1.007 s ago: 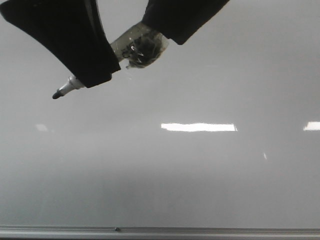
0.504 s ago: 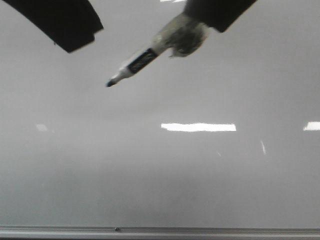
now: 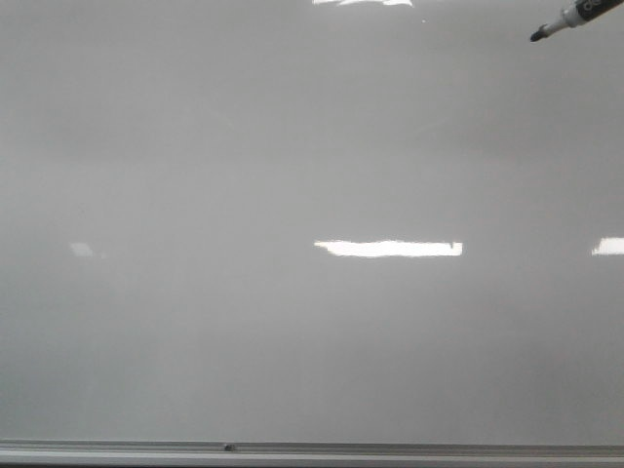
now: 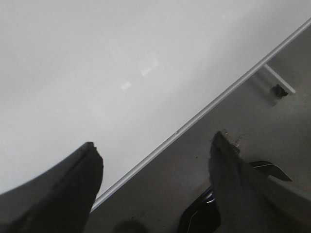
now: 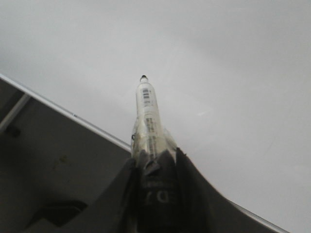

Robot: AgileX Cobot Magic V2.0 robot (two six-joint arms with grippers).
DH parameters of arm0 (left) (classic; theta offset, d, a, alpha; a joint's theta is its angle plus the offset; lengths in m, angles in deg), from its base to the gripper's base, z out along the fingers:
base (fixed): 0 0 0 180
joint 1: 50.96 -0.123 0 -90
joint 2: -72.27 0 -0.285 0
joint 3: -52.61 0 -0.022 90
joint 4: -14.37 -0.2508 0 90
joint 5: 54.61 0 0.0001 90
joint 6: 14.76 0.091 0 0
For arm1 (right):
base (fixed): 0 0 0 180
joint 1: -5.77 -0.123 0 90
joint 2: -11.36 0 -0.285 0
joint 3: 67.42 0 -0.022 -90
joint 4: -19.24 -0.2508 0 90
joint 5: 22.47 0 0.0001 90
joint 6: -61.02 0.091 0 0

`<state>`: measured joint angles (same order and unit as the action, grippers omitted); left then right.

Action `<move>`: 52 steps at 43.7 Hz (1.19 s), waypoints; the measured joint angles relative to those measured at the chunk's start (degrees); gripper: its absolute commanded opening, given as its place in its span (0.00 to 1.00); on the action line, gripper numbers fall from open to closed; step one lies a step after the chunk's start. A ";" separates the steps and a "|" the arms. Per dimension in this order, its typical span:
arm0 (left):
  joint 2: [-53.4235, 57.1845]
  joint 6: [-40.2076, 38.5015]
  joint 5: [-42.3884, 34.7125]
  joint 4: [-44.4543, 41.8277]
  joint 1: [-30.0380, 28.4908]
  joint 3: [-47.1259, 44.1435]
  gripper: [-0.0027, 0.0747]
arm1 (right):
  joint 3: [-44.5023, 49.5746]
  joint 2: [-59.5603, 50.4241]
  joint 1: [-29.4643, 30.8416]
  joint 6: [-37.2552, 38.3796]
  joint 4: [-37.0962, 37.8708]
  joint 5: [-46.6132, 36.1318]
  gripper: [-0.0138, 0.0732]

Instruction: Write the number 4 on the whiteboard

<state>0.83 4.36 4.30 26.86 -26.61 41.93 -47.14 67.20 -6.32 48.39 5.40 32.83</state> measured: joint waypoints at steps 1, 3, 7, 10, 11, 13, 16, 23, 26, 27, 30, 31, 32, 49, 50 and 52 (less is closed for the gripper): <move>0.00 0.00 -0.09 0.00 -0.04 0.00 0.63 | 1.73 -1.18 0.63 1.19 0.00 -1.32 0.08; 0.00 0.00 -0.33 0.25 -0.17 -0.13 0.63 | 4.76 -2.97 1.46 2.99 0.00 -4.87 0.08; 0.00 -0.10 -0.59 0.48 -0.17 -0.13 0.63 | 9.57 -4.83 1.99 4.33 0.00 -11.69 0.08; 0.00 -0.10 -0.81 0.70 -0.17 -0.13 0.63 | 12.29 -4.91 2.12 4.83 0.00 -15.93 0.08; 0.00 -0.10 -0.81 0.84 -0.17 -0.13 0.63 | 13.18 -4.91 2.12 4.88 0.00 -17.28 0.08; 0.00 -0.14 -0.96 0.84 -0.17 -0.13 0.63 | 14.28 -4.78 2.12 4.96 0.00 -20.22 0.08; 0.00 -0.14 -1.37 0.84 -0.17 -0.13 0.63 | 15.19 -3.89 2.12 5.10 0.00 -24.04 0.08; 0.00 -0.14 -2.18 0.84 -0.17 -0.13 0.63 | 15.22 -0.37 2.12 5.21 -0.12 -32.68 0.08; 0.00 -0.25 -2.40 0.84 -0.17 -0.13 0.63 | 15.22 1.67 1.71 5.21 -0.20 -35.17 0.08; 0.00 -0.23 -2.53 0.84 -0.17 -0.13 0.63 | 15.22 2.53 1.34 5.21 -0.20 -36.13 0.08; 0.00 -0.23 -2.74 0.86 -0.17 -0.13 0.63 | 15.10 4.63 0.05 5.21 -0.35 -39.08 0.08; 0.00 -0.23 -2.77 0.86 -0.17 -0.13 0.63 | 15.10 5.24 -0.32 5.21 -0.34 -40.00 0.08; 0.00 -0.23 -2.89 0.86 -0.17 -0.13 0.63 | 15.10 5.85 -0.67 5.21 -0.34 -40.90 0.08; 0.00 -0.28 -3.67 0.86 -0.17 -0.13 0.63 | 14.12 14.22 -1.67 5.21 -0.75 -51.02 0.08; 0.00 -0.28 -3.67 0.86 -0.17 -0.13 0.63 | 13.80 14.77 -1.67 5.21 -0.86 -51.04 0.08; 0.00 -0.28 -3.67 0.96 -0.17 -0.13 0.63 | 13.33 15.64 -1.67 5.21 -0.86 -51.28 0.08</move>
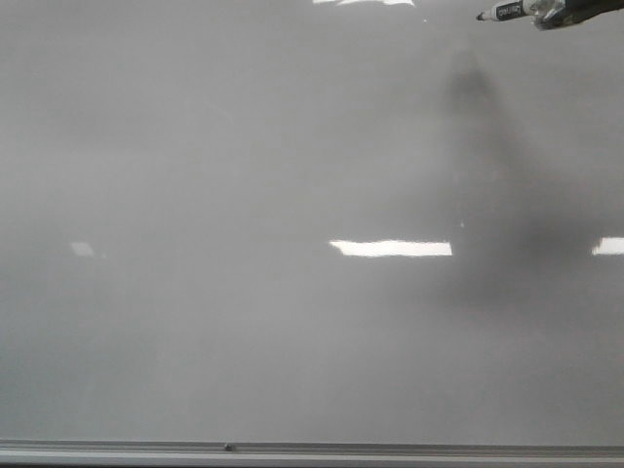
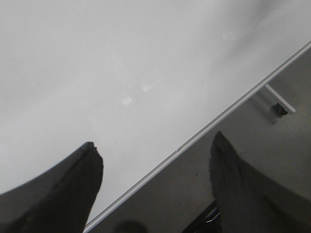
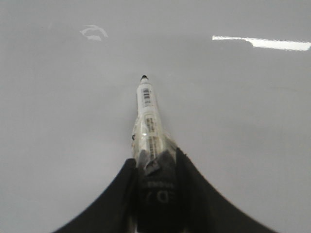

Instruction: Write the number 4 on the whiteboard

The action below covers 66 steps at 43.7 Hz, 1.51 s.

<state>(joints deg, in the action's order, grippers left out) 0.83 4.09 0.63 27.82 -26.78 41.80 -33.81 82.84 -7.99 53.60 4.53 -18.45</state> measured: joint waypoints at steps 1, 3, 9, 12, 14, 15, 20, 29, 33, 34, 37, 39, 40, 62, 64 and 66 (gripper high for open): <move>0.00 0.00 0.00 0.00 0.00 0.00 0.63 | -0.30 0.59 0.00 0.00 0.00 -0.12 0.08; 0.00 0.00 0.00 0.00 0.00 0.00 0.63 | -0.58 1.48 0.00 0.00 -0.08 -0.10 0.08; 0.00 0.00 0.00 0.00 0.00 0.00 0.63 | -0.98 4.01 0.00 0.00 -0.12 2.30 0.08; 0.00 0.00 0.00 0.00 0.00 0.00 0.63 | -1.11 4.88 -0.28 0.00 -0.12 4.74 0.08; 0.00 0.00 0.00 0.00 0.00 0.00 0.63 | -1.11 5.40 -1.16 -0.49 -0.12 6.43 0.08; 0.00 0.00 0.00 0.00 0.00 0.00 0.63 | -1.11 5.62 -1.39 -0.92 -0.12 7.07 0.08; 0.00 0.00 -0.12 0.00 0.00 0.00 0.63 | -1.11 6.31 -3.11 -3.92 -0.12 9.13 0.08; 0.00 0.00 -0.15 0.00 0.00 0.00 0.63 | -1.11 6.31 0.47 -5.29 0.07 11.99 0.08; 0.00 0.00 -0.15 0.00 0.00 0.00 0.63 | -1.11 6.31 4.05 -5.27 0.36 13.72 0.08; 0.00 0.00 -0.15 0.00 0.00 0.00 0.63 | -1.11 6.31 4.84 -5.27 0.53 13.95 0.08; 0.00 0.00 -0.25 0.00 0.00 0.00 0.63 | -1.11 6.31 5.78 -5.27 0.77 14.22 0.08; 0.00 0.00 -0.25 0.00 0.00 0.00 0.63 | -1.11 6.19 5.92 -5.27 0.91 14.32 0.08; 0.00 0.00 -0.27 0.00 0.00 0.00 0.63 | -1.11 6.05 5.92 -5.27 0.91 14.30 0.08; 0.00 0.00 -1.54 0.00 0.00 0.00 0.63 | -2.27 3.83 1.83 -5.27 0.91 9.31 0.08; 0.00 0.00 -1.54 0.00 0.00 0.00 0.63 | -2.55 4.85 1.83 -5.27 0.91 8.72 0.08; 0.00 0.00 -1.54 0.00 0.00 0.00 0.63 | -2.79 6.06 1.83 -5.27 0.91 8.42 0.08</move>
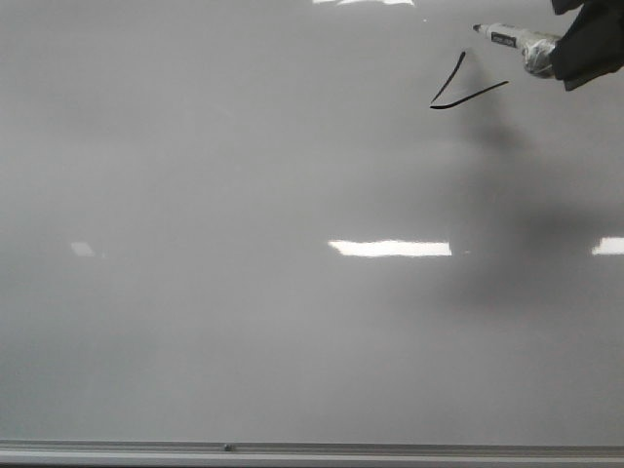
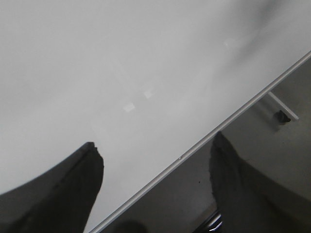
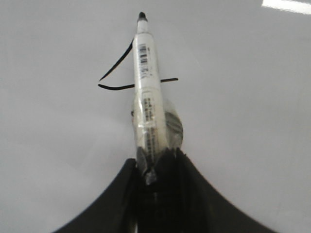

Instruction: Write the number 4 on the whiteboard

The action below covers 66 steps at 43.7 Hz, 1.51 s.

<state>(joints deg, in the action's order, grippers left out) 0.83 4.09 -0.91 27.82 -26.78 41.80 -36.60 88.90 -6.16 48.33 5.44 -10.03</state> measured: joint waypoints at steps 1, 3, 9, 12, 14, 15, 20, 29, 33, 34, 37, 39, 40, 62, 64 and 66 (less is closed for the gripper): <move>0.00 0.00 -0.09 0.00 0.00 0.00 0.63 | -0.14 0.55 0.00 0.00 0.00 -0.03 0.08; 0.00 0.00 -0.09 0.00 0.00 0.00 0.63 | -0.14 1.86 0.00 0.00 0.00 0.28 0.08; 0.00 0.00 -0.21 0.00 0.00 0.00 0.63 | -0.14 4.21 0.00 0.00 0.00 8.29 0.08; 0.00 0.00 -0.21 0.00 0.00 0.00 0.63 | -0.14 4.45 -0.11 0.00 0.00 13.65 0.08; 0.00 0.00 -0.21 0.00 0.00 0.00 0.63 | -0.14 4.45 -0.11 0.00 0.00 16.75 0.08; 0.00 0.00 -0.21 0.00 0.00 0.00 0.63 | -0.14 4.45 -0.11 0.00 0.03 17.55 0.08; 0.00 0.00 -0.21 0.00 0.00 0.00 0.63 | -0.14 4.13 -0.11 0.00 0.13 18.45 0.08; 0.00 4.62 -0.05 1.05 0.00 0.12 0.63 | -0.14 -3.48 -0.23 -0.57 0.15 19.40 0.08; -0.13 9.96 1.12 3.12 0.59 1.40 0.63 | -0.14 -7.75 -1.68 -4.93 0.25 22.81 0.08; -0.27 11.12 1.29 3.62 1.05 1.80 0.63 | -0.14 -8.48 -2.42 -7.02 0.25 24.27 0.08; -1.03 15.42 1.81 4.29 3.46 2.60 0.63 | -0.14 -10.41 -4.49 -12.87 0.37 28.15 0.08; -1.64 17.67 2.52 4.56 5.66 3.00 0.64 | -0.14 -11.36 -5.86 -16.40 0.37 30.47 0.08; -2.10 18.87 2.98 4.58 6.70 3.27 0.65 | -0.14 -11.68 -6.81 -18.72 0.37 31.93 0.08; -18.42 28.94 3.41 5.02 27.32 6.56 0.76 | -0.14 -12.90 -15.96 -37.72 -9.67 39.37 0.08; -19.79 29.20 2.81 5.02 27.95 6.56 0.76 | -0.14 -12.90 -15.96 -37.84 -9.76 39.37 0.08; -21.00 29.49 1.85 5.02 28.28 6.56 0.76 | -0.14 -12.90 -15.96 -37.84 -9.76 39.37 0.08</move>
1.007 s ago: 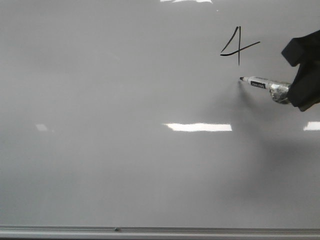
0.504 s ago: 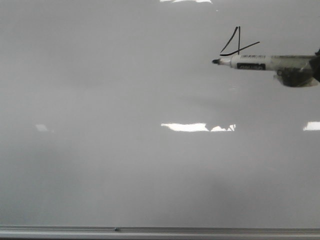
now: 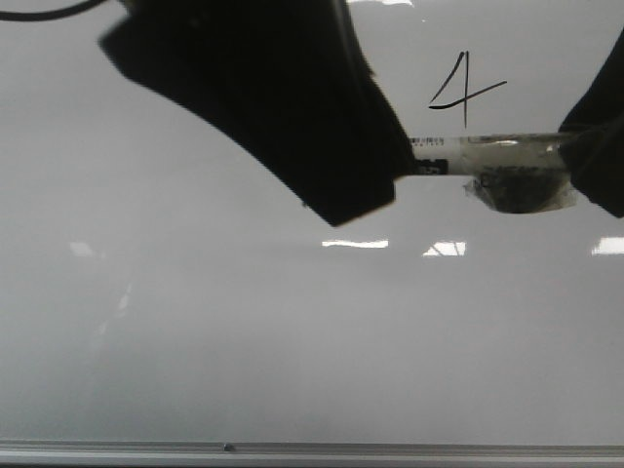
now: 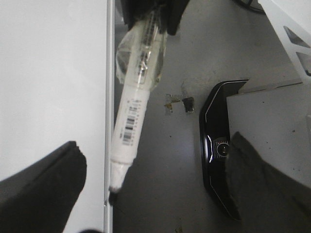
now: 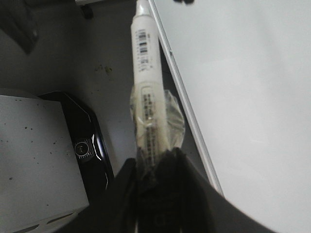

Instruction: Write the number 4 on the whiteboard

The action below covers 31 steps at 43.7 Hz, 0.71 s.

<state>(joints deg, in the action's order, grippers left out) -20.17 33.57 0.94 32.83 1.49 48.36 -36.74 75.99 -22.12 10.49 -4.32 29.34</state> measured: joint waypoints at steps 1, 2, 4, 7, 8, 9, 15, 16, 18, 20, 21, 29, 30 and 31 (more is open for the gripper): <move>-0.49 -0.02 -0.30 0.00 0.09 0.00 0.76 | 0.00 0.00 0.00 -0.08 0.00 0.00 0.08; -0.95 -0.02 -0.88 0.00 0.13 0.00 0.76 | 0.00 0.00 0.00 -0.08 0.00 0.00 0.08; -1.82 -0.02 -1.91 0.00 0.12 0.00 0.76 | 0.00 0.00 0.00 -0.08 0.00 0.00 0.08; -2.42 0.05 -3.43 0.00 0.12 0.00 0.71 | 0.00 0.00 0.00 -0.08 -0.04 0.00 0.08; -2.57 0.05 -3.98 0.00 0.12 0.00 0.69 | 0.00 0.00 0.00 -0.08 -0.04 0.00 0.08; -2.72 0.10 -4.38 0.00 0.12 0.00 0.64 | 0.00 0.00 0.00 -0.08 -0.04 0.00 0.08; -2.93 0.33 -4.61 0.00 0.12 0.14 0.38 | 0.00 0.00 0.00 -0.08 -0.13 0.00 0.08; -2.93 0.33 -4.73 0.00 0.12 0.14 0.35 | 0.00 0.00 0.00 -0.08 -0.13 0.00 0.08; -2.93 0.37 -4.81 0.00 0.12 0.14 0.27 | 0.00 0.00 0.00 -0.08 -0.13 0.00 0.08; -2.93 0.37 -4.95 0.00 0.12 0.14 0.21 | 0.00 0.00 0.00 -0.08 -0.13 0.00 0.08; -2.93 0.37 -4.95 0.00 0.12 0.14 0.18 | 0.00 0.00 0.00 -0.08 -0.13 0.00 0.08; -2.93 1.56 -4.24 -0.13 0.29 0.14 0.01 | 0.00 0.00 0.00 -0.62 0.09 0.00 0.17; -2.93 1.65 -4.11 -0.13 0.29 0.14 0.01 | 0.00 0.00 0.00 -0.76 0.09 0.00 0.20; -2.93 1.78 -4.11 -0.22 0.38 0.14 0.01 | 0.00 0.00 0.00 -0.84 0.17 0.00 0.24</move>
<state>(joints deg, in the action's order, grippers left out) -23.11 35.35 -3.17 32.62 1.87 48.50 -36.74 75.99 -22.12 9.65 -4.15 29.34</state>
